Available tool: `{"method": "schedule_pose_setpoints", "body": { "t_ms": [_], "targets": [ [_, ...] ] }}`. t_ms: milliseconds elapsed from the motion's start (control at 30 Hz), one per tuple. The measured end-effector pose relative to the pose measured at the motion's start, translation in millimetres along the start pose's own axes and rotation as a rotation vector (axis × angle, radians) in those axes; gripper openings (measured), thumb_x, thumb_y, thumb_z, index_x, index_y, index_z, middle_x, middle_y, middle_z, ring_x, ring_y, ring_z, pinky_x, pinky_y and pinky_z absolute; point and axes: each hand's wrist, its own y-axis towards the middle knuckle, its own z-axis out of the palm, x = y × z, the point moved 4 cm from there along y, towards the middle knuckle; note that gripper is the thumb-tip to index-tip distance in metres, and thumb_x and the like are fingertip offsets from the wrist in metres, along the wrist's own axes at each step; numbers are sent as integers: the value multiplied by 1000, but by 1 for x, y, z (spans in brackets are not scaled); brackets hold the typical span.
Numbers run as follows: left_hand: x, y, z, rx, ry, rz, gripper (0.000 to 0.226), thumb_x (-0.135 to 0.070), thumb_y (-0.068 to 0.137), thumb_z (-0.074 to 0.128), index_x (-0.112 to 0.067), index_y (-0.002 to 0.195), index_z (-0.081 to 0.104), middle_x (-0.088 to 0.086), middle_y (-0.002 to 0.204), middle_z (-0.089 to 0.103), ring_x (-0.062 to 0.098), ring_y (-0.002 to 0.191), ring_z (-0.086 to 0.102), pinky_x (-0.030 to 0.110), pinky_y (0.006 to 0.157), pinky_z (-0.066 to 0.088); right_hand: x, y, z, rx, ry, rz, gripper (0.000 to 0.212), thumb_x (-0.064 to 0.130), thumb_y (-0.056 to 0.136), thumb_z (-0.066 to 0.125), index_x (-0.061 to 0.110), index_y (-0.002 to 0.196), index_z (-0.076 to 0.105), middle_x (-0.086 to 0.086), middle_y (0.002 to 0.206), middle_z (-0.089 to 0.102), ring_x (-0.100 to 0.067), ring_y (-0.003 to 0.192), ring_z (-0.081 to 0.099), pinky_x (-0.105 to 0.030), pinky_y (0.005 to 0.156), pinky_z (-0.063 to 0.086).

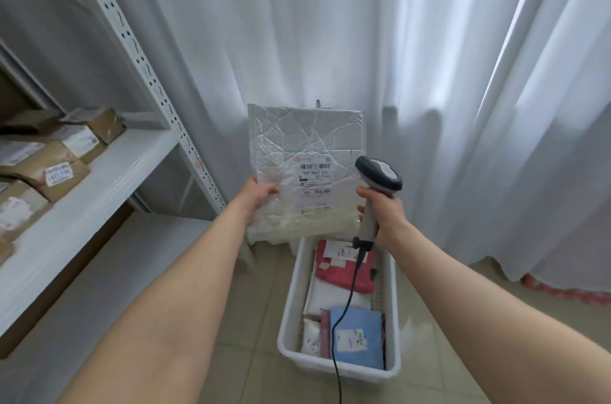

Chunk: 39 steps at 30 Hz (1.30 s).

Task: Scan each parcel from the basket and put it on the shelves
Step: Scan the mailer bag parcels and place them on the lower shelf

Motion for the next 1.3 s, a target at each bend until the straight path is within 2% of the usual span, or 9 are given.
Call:
{"method": "schedule_pose_setpoints", "body": {
  "t_ms": [67, 167, 267, 367, 533, 633, 800, 933, 1300],
  "targets": [
    [-2, -25, -8, 17, -18, 3, 33, 1, 82, 63, -7, 113, 55, 14, 110, 60, 27, 101, 56, 42, 94, 49, 6, -17, -3, 32, 33, -18, 19, 9, 85, 71, 20, 89, 56, -5, 88, 64, -19, 72, 62, -30, 63, 49],
    [0, -61, -16, 101, -74, -3, 39, 5, 80, 62, 0, 119, 58, 18, 113, 64, 29, 97, 61, 39, 81, 54, 7, -41, -4, 50, 107, -3, 21, 8, 85, 71, 18, 95, 56, -8, 92, 67, -20, 72, 66, -31, 68, 55],
    [10, -86, -27, 154, -112, -15, 46, 2, 77, 71, -1, 121, 59, 18, 112, 67, 33, 99, 65, 47, 90, 53, 2, -60, -4, 54, 132, 5, 18, 5, 85, 70, 14, 94, 57, -8, 82, 64, -16, 65, 61, -29, 64, 53],
    [24, -97, -40, 33, -54, -29, 59, -2, 72, 78, -3, 126, 54, 17, 120, 64, 35, 110, 61, 51, 98, 48, -2, -75, -3, 70, 101, 9, 17, 1, 85, 69, 11, 92, 57, -9, 79, 63, -16, 65, 60, -27, 61, 51],
    [43, -97, -53, -160, -24, -18, 64, -7, 79, 76, 1, 135, 46, 17, 131, 56, 32, 119, 55, 43, 104, 43, -8, -89, 0, 68, -96, -32, 16, -4, 84, 63, 8, 93, 57, -8, 84, 63, -17, 70, 62, -27, 60, 48],
    [52, -95, -60, -238, -16, -17, 54, -6, 82, 73, 3, 130, 49, 17, 129, 57, 32, 119, 55, 36, 101, 43, -15, -99, 6, 122, -163, -14, 15, -6, 84, 61, 7, 91, 58, -9, 78, 64, -15, 55, 58, -27, 53, 46],
    [70, -92, -71, -266, 14, -36, 59, -9, 82, 74, 2, 133, 47, 18, 133, 55, 33, 121, 53, 44, 103, 44, -29, -124, 28, 344, -313, -15, 7, -2, 84, 62, 4, 86, 62, -9, 56, 59, -14, 41, 48, -23, 43, 40],
    [82, -88, -77, -270, 44, -58, 59, -13, 82, 75, 2, 132, 47, 18, 132, 55, 33, 121, 53, 44, 103, 44, -34, -137, 41, 348, -367, -13, 1, 1, 86, 61, 2, 85, 61, -13, 59, 58, -17, 43, 45, -27, 48, 37],
    [92, -83, -87, -261, 56, -77, 61, -15, 80, 76, 2, 132, 48, 18, 131, 56, 33, 121, 54, 44, 103, 45, -36, -142, 47, 327, -456, 20, 1, 3, 84, 59, 3, 84, 57, -8, 54, 55, -14, 38, 43, -22, 44, 37]
  ]
}}
